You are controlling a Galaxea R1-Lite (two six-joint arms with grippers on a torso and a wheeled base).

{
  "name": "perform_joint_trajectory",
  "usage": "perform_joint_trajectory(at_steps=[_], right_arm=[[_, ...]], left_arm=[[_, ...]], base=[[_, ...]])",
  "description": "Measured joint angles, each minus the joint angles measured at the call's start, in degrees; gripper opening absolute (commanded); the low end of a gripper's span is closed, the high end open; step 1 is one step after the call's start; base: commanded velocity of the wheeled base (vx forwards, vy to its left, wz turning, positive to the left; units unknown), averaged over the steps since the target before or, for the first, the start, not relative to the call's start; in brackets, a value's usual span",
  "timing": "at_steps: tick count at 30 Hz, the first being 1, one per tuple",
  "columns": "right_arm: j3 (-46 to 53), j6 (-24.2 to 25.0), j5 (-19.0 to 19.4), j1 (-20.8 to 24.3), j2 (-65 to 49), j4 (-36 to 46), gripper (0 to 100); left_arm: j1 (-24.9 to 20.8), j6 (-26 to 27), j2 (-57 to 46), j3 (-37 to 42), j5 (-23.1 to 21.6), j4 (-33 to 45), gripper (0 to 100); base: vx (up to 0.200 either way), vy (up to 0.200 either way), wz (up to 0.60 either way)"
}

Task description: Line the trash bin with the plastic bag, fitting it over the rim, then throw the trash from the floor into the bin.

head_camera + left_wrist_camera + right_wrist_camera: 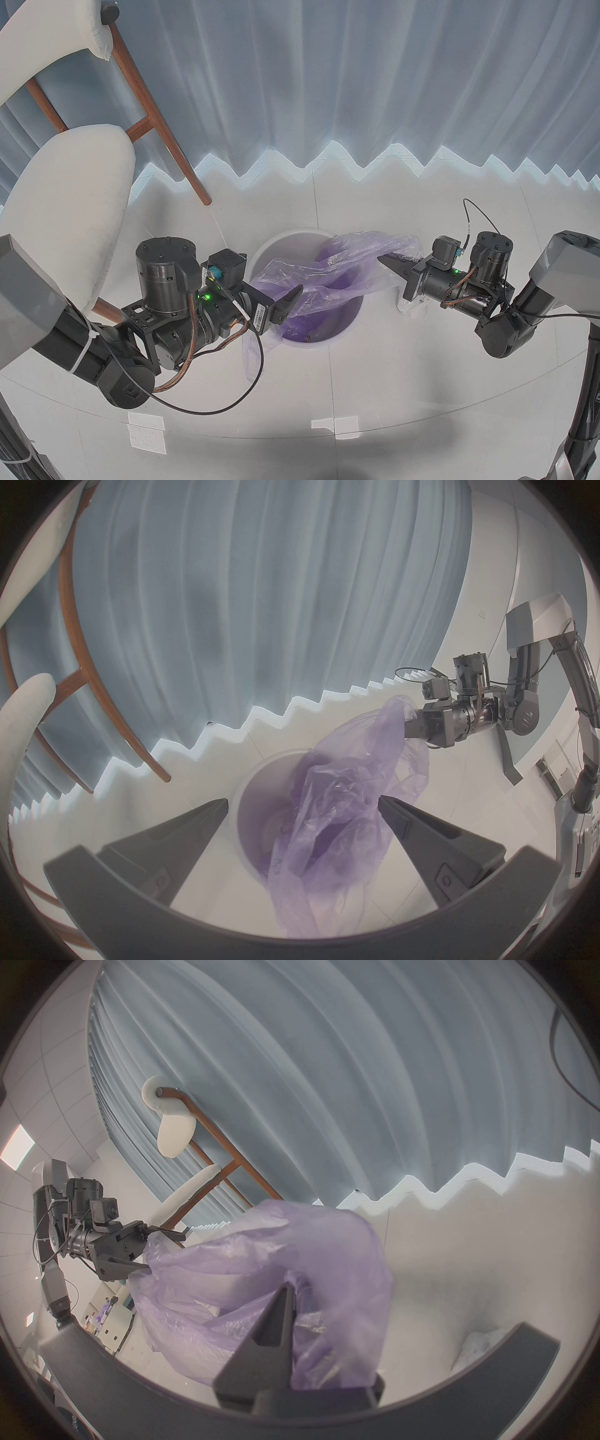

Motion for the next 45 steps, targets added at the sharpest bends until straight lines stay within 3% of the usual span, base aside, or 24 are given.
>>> perform_joint_trajectory(at_steps=[31, 41, 42, 45], right_arm=[[-0.3, 0.0, 0.0, -0.1, -0.3, -0.1, 0], [-1.3, 0.0, 0.0, 0.0, -0.4, -1.1, 0], [-1.3, 0.0, 0.0, 0.0, -0.4, -1.1, 0], [-1.2, 0.0, -0.1, 0.0, -0.4, -1.2, 0]], left_arm=[[5.4, -0.2, -0.7, 1.6, 0.0, 0.6, 100], [4.2, 0.1, -0.4, 4.4, -0.4, 0.9, 100], [4.2, 0.1, -0.2, 4.5, -0.4, 0.8, 0], [4.2, 0.1, 0.6, 4.2, -0.4, 0.7, 0]], base=[[0.000, 0.000, 0.00], [0.000, 0.000, 0.00], [0.000, 0.000, 0.00], [0.000, 0.000, 0.00]])
